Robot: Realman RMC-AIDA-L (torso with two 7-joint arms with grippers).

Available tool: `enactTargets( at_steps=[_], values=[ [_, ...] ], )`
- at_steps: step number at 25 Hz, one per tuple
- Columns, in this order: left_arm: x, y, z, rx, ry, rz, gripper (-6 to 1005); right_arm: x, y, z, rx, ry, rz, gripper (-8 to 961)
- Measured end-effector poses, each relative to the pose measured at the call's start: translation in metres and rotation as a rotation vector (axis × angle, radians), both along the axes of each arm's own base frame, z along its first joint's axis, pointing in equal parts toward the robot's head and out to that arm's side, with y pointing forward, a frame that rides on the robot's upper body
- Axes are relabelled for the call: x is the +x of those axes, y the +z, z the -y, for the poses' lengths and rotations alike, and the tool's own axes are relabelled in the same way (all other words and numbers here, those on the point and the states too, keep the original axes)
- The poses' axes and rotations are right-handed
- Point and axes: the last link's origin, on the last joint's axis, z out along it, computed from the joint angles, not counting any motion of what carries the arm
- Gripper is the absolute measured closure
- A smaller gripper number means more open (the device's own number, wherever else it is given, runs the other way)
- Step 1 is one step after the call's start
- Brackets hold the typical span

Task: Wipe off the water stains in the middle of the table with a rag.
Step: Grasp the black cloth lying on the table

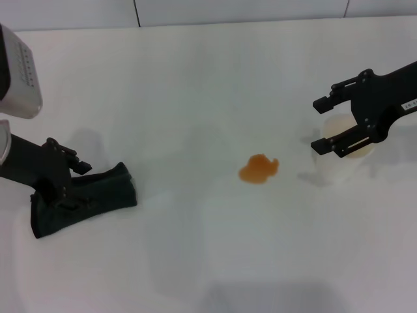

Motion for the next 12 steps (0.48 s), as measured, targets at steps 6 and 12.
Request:
enactTargets(
  at_steps=[6, 12],
  values=[
    [-0.0058, -0.0075, -0.0012, -0.004, 0.006, -0.002, 406, 0.0007, -0.0010, -0.0035, 0.025, 0.001, 0.007, 146],
    [-0.0055, -0.0096, -0.0037, -0.003, 0.004, -0.007, 418, 0.0019, -0.0005, -0.0064, 0.047, 0.003, 0.012, 146]
  ],
)
